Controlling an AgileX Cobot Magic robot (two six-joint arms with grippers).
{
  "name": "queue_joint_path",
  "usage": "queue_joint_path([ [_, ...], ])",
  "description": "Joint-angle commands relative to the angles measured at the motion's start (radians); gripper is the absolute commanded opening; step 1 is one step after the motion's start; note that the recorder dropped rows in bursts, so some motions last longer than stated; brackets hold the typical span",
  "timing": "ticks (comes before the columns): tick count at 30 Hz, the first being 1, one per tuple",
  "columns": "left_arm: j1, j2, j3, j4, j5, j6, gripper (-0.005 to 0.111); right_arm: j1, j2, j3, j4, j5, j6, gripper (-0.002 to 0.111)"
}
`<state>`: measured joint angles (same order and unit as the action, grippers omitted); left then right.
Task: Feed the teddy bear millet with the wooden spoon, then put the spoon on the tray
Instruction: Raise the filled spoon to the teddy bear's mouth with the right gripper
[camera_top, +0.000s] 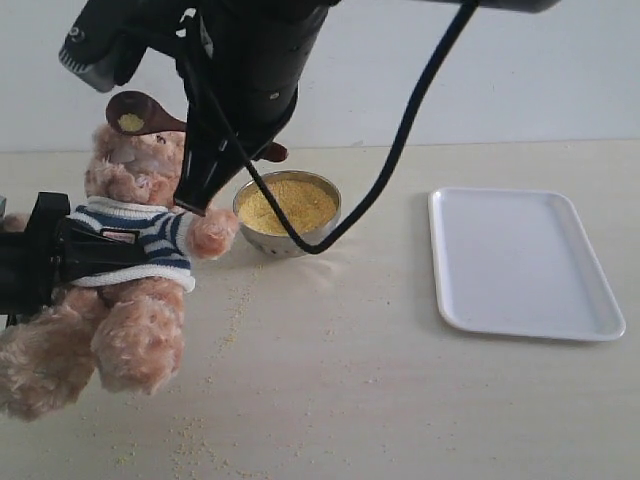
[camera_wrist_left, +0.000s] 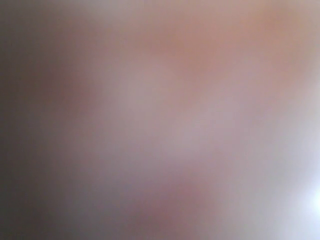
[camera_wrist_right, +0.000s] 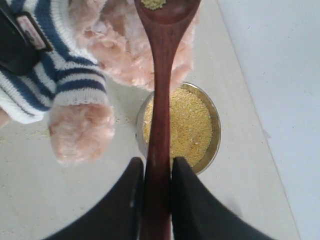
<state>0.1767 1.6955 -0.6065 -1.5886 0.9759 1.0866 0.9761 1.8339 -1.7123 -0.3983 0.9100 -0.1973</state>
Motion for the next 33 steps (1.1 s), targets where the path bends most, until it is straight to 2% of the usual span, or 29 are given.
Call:
queue_joint_path([
  [1, 0.001, 0.0, -0.005, -0.015, 0.048, 0.032, 0.005, 0.0, 0.023, -0.006, -0.033, -0.01, -0.002, 0.0],
  [9, 0.001, 0.0, -0.005, -0.026, 0.045, 0.032, 0.005, 0.0, 0.025, -0.006, -0.078, -0.011, -0.014, 0.0],
  [25, 0.001, 0.0, -0.005, -0.028, 0.05, 0.036, 0.005, 0.002, 0.033, -0.006, -0.114, -0.039, -0.161, 0.0],
  [33, 0.001, 0.0, -0.005, -0.028, 0.057, 0.036, 0.005, 0.092, 0.074, -0.006, -0.383, -0.028, -0.138, 0.0],
])
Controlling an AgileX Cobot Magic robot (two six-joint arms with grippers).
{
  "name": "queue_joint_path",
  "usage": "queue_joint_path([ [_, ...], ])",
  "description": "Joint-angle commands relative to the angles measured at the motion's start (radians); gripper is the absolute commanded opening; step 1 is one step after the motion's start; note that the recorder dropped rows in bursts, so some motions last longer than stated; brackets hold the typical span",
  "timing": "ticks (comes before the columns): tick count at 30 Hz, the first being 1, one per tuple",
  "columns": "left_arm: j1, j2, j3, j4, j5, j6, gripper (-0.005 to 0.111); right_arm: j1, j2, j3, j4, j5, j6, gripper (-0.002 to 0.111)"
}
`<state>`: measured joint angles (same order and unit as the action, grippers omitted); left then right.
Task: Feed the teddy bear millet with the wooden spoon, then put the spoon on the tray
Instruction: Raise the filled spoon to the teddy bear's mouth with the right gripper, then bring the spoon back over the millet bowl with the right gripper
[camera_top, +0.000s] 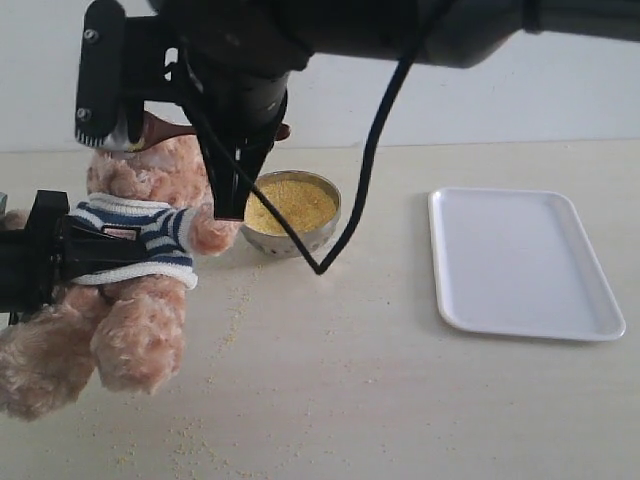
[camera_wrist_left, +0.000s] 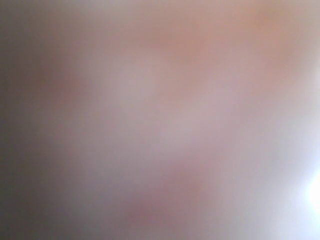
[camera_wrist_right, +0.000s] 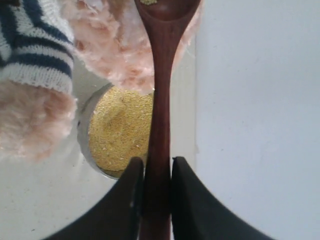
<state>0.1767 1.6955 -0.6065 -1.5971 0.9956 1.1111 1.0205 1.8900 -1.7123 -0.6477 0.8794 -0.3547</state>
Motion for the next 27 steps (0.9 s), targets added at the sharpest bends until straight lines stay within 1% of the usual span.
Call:
queue_joint_path([
  [1, 0.001, 0.0, -0.005, -0.02, 0.045, 0.012, 0.005, 0.055, 0.022, -0.006, -0.165, 0.013, 0.039, 0.0],
  [4, 0.001, 0.0, -0.005, -0.02, 0.058, 0.015, 0.005, 0.079, 0.038, -0.006, -0.278, 0.037, 0.119, 0.0],
  [9, 0.001, 0.0, -0.005, -0.02, 0.058, 0.015, 0.005, 0.096, 0.049, -0.006, -0.332, 0.063, 0.147, 0.0],
  [12, 0.001, 0.0, -0.005, -0.02, 0.058, 0.015, 0.005, 0.106, 0.05, -0.006, -0.405, 0.113, 0.194, 0.0],
  [18, 0.001, 0.0, -0.005, -0.018, 0.058, 0.019, 0.005, 0.106, 0.052, -0.006, -0.377, 0.17, 0.17, 0.0],
  [23, 0.001, 0.0, -0.005, -0.018, 0.058, 0.034, 0.005, 0.106, 0.031, -0.006, -0.37, 0.19, 0.262, 0.0],
  [27, 0.001, 0.0, -0.005, -0.018, 0.054, 0.034, 0.005, 0.106, -0.021, -0.006, -0.309, 0.19, 0.298, 0.0],
])
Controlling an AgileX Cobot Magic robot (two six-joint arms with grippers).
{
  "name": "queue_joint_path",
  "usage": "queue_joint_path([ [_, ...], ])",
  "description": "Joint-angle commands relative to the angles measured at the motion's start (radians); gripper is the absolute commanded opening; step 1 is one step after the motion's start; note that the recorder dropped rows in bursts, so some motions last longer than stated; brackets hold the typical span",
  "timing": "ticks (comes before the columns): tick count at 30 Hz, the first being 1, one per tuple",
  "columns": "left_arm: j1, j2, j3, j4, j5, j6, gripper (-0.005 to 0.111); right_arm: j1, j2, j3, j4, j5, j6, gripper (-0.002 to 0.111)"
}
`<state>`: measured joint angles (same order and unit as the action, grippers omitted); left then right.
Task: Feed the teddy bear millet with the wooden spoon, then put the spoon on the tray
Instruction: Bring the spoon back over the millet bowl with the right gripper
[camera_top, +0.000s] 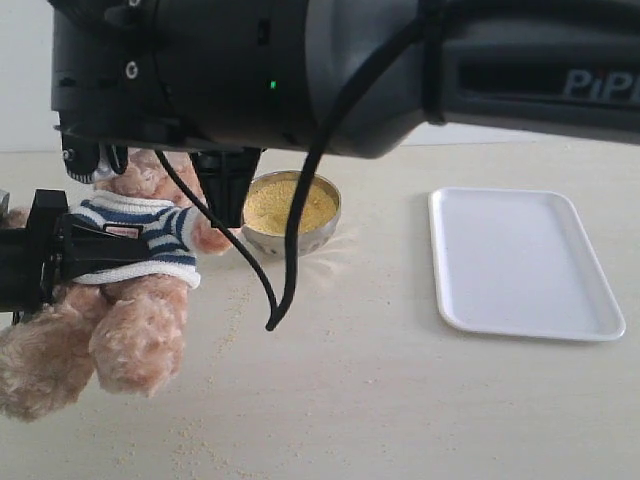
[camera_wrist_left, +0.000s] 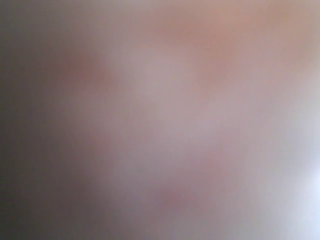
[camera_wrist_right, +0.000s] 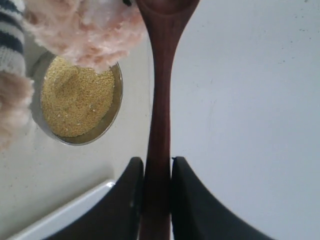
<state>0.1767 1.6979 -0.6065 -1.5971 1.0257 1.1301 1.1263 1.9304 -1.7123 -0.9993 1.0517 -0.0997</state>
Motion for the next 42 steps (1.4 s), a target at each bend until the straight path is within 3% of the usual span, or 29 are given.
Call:
queue_joint_path([
  [1, 0.001, -0.003, -0.005, -0.018, 0.024, 0.015, 0.005, 0.0, -0.079, -0.006, 0.054, 0.017, 0.053, 0.0],
  [10, 0.003, -0.003, -0.005, -0.026, -0.011, 0.03, 0.005, -0.002, -0.188, -0.006, 0.17, 0.169, 0.014, 0.0],
  [13, 0.036, -0.003, -0.005, -0.044, -0.037, 0.03, 0.005, -0.027, -0.203, -0.004, 0.273, 0.169, -0.053, 0.0],
  [19, 0.149, -0.009, -0.005, -0.045, -0.02, 0.03, 0.005, -0.163, -0.191, -0.004, 0.367, 0.169, -0.074, 0.0],
  [26, 0.163, -0.009, -0.005, -0.045, -0.044, 0.03, 0.005, -0.342, -0.058, -0.004, 0.557, 0.169, -0.129, 0.0],
  [34, 0.163, -0.009, -0.005, -0.045, -0.077, 0.034, 0.005, -0.337, 0.153, -0.144, 0.355, 0.169, -0.134, 0.0],
  [42, 0.163, -0.009, -0.005, -0.035, -0.08, 0.037, 0.005, -0.33, 0.295, -0.23, 0.298, 0.169, -0.13, 0.0],
])
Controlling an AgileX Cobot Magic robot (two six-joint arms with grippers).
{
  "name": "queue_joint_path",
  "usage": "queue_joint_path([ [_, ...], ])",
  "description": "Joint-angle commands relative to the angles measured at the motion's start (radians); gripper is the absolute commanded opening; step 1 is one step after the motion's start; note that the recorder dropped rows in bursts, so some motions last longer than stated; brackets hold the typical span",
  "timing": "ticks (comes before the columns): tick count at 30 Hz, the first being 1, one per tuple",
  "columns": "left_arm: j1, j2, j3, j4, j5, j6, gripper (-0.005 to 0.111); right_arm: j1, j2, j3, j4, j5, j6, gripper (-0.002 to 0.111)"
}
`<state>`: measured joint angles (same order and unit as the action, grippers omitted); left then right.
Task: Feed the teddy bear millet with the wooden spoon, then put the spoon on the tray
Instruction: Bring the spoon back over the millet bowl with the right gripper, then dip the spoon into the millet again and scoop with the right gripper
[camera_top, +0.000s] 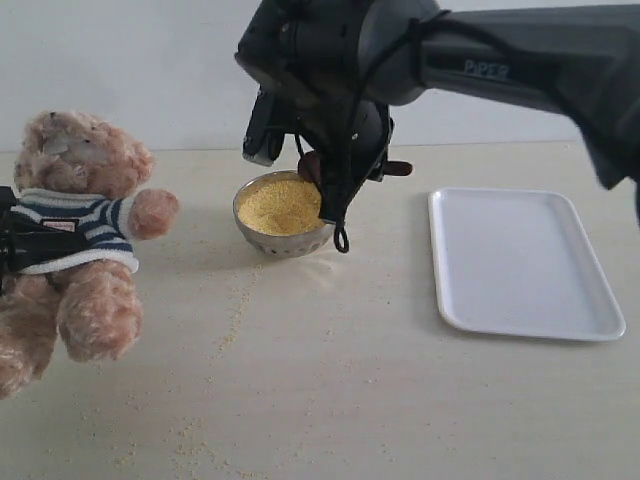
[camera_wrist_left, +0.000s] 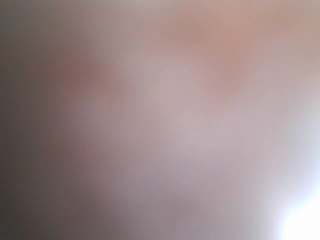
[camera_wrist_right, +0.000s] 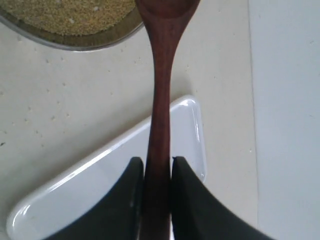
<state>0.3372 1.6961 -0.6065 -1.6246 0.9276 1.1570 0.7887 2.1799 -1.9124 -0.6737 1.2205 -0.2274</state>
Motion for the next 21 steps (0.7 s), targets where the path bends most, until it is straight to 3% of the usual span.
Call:
queue_joint_path([
  [1, 0.002, -0.007, -0.005, -0.008, 0.018, 0.01, 0.005, 0.01, 0.049, -0.03, -0.033, 0.001, -0.002, 0.0],
  [21, 0.002, -0.007, -0.005, 0.02, 0.014, 0.014, 0.005, 0.023, 0.066, -0.031, -0.112, -0.102, 0.047, 0.0],
])
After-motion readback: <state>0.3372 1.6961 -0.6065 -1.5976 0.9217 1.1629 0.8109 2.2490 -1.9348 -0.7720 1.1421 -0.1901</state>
